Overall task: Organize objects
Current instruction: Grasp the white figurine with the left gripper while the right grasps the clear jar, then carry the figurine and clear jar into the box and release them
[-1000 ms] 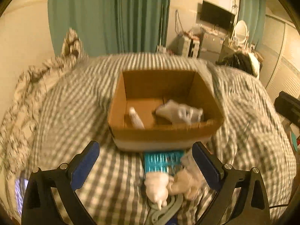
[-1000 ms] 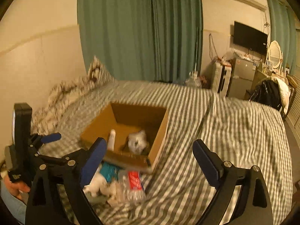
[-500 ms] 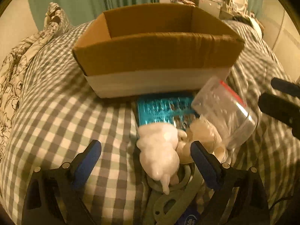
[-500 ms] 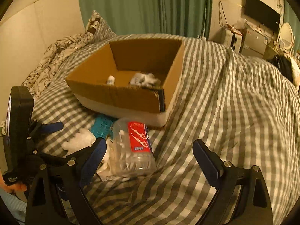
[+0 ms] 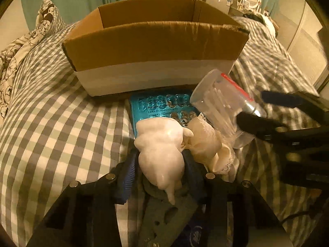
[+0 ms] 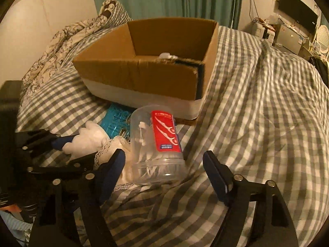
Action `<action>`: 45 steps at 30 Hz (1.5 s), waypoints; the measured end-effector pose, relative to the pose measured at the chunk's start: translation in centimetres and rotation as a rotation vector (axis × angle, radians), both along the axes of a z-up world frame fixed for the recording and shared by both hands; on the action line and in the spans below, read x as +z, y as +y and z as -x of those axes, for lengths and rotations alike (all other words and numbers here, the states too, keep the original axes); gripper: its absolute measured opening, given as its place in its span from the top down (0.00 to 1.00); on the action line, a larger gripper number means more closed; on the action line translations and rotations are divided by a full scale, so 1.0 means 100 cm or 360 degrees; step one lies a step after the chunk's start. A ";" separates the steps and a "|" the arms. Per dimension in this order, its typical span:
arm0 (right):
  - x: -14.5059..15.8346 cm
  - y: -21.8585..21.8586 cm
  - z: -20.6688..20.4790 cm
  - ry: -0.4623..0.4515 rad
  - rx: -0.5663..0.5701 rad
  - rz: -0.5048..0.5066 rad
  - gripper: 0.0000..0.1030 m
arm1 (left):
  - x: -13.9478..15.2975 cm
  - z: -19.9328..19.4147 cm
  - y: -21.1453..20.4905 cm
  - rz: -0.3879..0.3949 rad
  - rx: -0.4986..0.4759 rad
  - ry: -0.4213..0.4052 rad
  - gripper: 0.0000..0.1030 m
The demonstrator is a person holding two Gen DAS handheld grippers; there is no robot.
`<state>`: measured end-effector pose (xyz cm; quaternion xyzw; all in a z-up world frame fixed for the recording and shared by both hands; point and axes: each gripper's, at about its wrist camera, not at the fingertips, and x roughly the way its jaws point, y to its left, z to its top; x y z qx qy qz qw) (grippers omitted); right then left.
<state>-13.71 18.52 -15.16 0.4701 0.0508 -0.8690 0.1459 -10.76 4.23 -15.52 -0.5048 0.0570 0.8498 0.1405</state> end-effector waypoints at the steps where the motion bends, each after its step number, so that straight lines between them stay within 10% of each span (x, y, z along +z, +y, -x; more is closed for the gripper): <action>1: -0.003 -0.002 0.002 -0.0015 0.0004 -0.0010 0.29 | 0.002 0.000 -0.003 -0.0011 0.0005 0.0005 0.58; 15: -0.015 -0.007 0.002 -0.0088 0.0014 -0.0026 0.38 | 0.020 -0.010 -0.021 -0.0098 0.0083 0.0064 0.60; 45: 0.128 -0.007 -0.072 0.0484 -0.0045 -0.0047 0.43 | 0.130 -0.024 -0.024 -0.0151 0.0098 0.0437 0.61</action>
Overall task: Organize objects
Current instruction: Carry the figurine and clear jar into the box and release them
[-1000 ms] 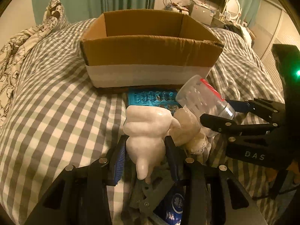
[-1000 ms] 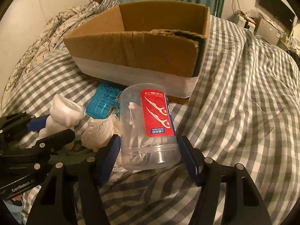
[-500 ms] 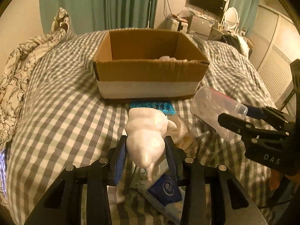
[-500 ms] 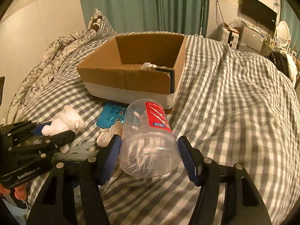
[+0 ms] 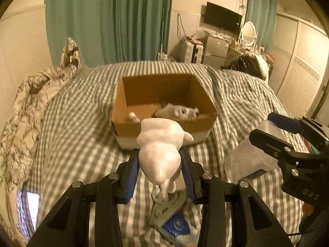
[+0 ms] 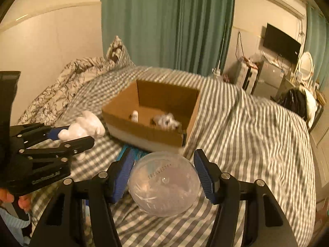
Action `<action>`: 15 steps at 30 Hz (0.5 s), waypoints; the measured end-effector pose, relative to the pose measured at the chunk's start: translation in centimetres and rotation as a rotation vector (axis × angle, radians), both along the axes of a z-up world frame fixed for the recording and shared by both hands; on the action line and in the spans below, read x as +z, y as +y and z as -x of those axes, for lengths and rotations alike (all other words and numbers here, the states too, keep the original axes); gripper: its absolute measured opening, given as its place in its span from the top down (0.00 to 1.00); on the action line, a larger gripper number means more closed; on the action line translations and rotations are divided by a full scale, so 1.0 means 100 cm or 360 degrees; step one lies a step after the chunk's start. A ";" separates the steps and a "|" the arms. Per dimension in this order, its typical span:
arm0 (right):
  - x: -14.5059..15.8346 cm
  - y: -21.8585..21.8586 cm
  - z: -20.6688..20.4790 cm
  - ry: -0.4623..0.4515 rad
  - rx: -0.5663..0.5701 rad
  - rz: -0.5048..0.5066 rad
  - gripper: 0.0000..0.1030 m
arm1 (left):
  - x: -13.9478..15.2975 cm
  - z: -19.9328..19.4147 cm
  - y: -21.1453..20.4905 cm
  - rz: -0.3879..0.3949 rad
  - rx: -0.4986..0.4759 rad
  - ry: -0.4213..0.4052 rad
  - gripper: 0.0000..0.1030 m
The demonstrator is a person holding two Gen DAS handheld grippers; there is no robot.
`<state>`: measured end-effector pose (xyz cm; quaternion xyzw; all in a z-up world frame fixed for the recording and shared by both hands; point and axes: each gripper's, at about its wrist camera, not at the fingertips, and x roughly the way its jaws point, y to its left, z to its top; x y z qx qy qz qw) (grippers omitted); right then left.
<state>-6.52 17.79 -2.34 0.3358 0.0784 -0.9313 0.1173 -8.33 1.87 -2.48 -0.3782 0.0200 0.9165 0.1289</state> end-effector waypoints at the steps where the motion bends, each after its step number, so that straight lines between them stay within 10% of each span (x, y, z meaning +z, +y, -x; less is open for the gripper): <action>1: 0.005 -0.001 0.003 0.0011 0.0011 0.0000 0.43 | 0.003 0.005 0.000 0.0000 -0.0001 0.0005 0.61; 15: 0.072 -0.013 0.121 0.0146 0.0022 0.0033 0.46 | 0.029 0.114 0.006 0.0014 0.0036 0.0019 0.61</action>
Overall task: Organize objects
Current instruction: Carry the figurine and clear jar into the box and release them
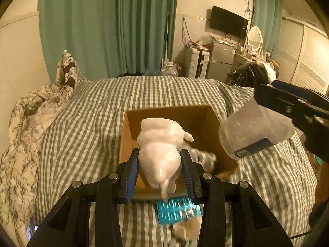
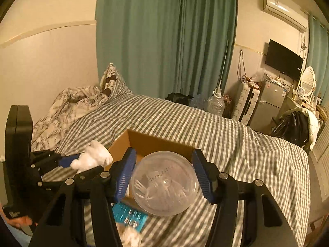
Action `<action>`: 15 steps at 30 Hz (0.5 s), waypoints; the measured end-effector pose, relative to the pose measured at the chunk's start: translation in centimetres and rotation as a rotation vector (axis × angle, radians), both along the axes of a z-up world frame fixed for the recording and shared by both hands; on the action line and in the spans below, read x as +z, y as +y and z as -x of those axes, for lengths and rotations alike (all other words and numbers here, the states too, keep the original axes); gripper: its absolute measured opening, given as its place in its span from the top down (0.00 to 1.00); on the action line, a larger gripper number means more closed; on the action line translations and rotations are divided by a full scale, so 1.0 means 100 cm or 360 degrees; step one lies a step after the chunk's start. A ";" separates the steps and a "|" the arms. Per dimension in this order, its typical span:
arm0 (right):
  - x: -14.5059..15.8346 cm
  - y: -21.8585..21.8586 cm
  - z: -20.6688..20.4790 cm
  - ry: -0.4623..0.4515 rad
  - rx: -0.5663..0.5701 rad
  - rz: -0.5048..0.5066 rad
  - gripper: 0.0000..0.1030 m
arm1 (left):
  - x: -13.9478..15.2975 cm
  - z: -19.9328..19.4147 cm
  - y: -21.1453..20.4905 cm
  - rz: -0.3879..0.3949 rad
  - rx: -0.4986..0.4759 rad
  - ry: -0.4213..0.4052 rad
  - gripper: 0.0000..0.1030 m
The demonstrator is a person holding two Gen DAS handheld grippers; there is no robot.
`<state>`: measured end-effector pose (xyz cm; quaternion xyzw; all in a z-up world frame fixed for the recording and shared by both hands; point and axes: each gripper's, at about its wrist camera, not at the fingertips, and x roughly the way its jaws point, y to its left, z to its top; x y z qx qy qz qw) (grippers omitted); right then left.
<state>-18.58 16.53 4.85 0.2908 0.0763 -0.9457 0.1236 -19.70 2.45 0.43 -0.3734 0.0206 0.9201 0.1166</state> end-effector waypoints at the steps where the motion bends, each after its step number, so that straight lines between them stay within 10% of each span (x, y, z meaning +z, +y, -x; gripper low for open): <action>1: -0.002 0.000 0.008 -0.0010 0.0000 0.0000 0.46 | -0.002 0.008 0.001 0.0003 0.0001 -0.0006 0.61; 12: -0.065 0.007 0.082 -0.0170 0.0008 0.0086 0.49 | -0.058 0.071 0.010 0.0010 -0.0027 -0.0160 0.57; 15: -0.071 0.016 0.082 -0.0185 -0.0015 0.0092 0.43 | -0.067 0.069 0.009 0.0021 -0.0017 -0.0182 0.37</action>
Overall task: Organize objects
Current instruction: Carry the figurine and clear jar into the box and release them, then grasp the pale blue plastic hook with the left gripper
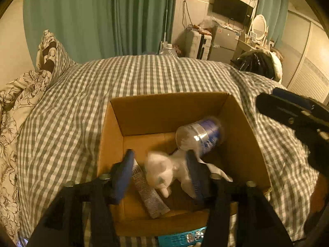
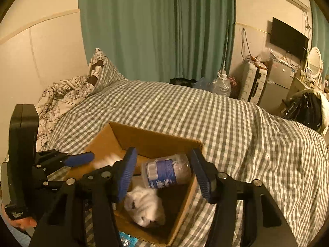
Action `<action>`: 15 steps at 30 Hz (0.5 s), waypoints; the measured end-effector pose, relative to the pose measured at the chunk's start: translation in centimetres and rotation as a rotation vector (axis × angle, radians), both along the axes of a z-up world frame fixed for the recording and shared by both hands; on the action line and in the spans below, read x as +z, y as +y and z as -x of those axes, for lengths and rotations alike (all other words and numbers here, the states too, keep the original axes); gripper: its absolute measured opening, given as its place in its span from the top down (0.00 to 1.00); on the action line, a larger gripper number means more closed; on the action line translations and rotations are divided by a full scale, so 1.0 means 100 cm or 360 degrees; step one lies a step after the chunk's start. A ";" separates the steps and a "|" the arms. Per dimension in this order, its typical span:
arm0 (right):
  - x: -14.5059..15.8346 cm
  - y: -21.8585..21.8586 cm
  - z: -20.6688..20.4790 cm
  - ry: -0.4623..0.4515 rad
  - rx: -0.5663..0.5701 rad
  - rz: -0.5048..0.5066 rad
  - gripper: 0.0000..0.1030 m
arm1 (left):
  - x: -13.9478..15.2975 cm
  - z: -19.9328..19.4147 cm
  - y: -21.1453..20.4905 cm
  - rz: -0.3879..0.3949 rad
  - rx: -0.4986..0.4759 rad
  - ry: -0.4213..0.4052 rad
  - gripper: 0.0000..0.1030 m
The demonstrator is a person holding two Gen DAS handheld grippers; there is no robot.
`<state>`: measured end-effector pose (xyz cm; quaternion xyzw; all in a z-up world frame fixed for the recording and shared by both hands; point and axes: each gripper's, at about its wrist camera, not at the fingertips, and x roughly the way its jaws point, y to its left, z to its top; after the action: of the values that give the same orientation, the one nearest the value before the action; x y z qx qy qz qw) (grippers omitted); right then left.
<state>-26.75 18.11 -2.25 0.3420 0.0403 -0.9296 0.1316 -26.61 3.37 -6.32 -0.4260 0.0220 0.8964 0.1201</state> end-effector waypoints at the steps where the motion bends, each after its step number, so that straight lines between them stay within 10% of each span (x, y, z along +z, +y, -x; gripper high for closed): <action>1: 0.000 0.004 -0.001 -0.0005 -0.0007 0.0003 0.42 | -0.001 -0.002 0.000 0.0019 0.0013 0.0004 0.28; 15: 0.065 0.025 -0.097 0.0223 -0.0010 -0.0031 0.21 | 0.040 -0.073 -0.026 0.0057 0.0109 0.0109 0.09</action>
<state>-17.07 20.59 4.24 0.2774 0.0575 -0.9512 0.1222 -19.31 0.80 -2.34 -0.3978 0.0277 0.9135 0.0809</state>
